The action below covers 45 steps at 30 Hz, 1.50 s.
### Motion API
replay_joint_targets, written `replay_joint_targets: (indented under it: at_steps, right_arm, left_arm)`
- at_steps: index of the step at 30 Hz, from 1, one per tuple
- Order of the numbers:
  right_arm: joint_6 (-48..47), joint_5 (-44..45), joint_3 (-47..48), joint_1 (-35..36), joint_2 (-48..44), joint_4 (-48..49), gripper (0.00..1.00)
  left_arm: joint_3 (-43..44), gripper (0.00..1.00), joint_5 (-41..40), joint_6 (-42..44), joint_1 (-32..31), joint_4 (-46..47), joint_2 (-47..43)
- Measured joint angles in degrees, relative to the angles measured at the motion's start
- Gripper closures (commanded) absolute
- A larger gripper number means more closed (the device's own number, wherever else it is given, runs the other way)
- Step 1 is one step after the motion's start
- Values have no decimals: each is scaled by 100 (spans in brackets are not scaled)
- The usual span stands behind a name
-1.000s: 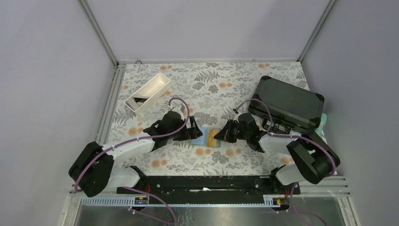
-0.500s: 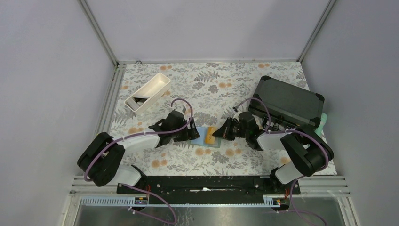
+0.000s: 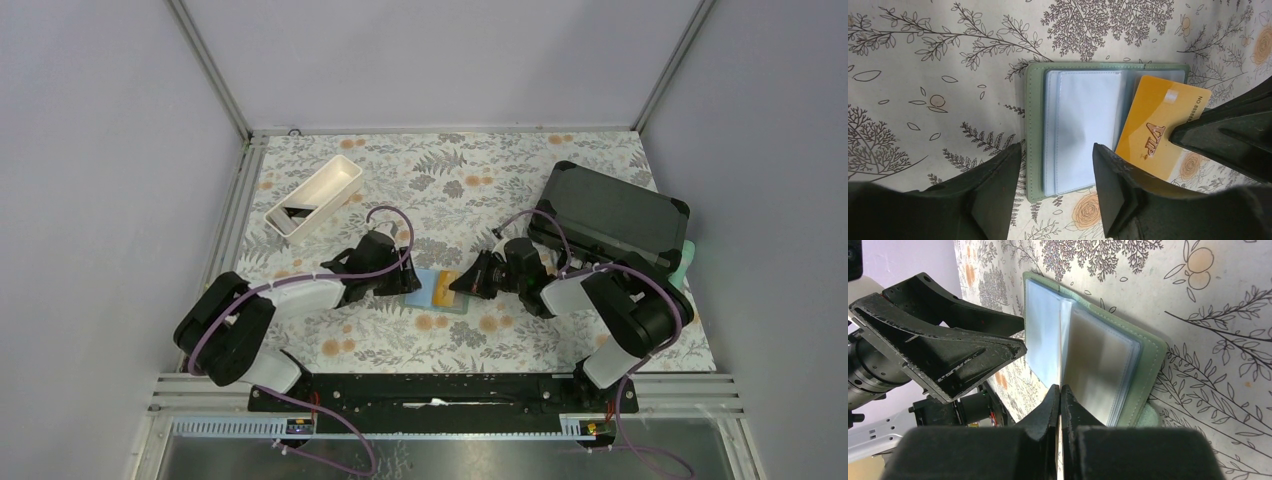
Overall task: Put the credit cards into the card holder
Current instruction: Insert the credit card into the card holder.
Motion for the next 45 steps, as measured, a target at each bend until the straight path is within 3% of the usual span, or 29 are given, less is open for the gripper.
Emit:
replay_joint_targets:
  at_steps: [8,16,19,45]
  right_arm:
    - [118,-79,52,0,245,299,100]
    - [295,-144,66,0,498,612,100]
    - [326,-149,72,0,575,688,100]
    - [356,205,-96,0,-28,85,100]
  left_arm:
    - [44,62,-17,55,17,52,136]
    - [76,67,-15,83,24,94,236]
    - [76,74,-20,85,24,92,238]
    - [116,80,-85,116,33,74,308]
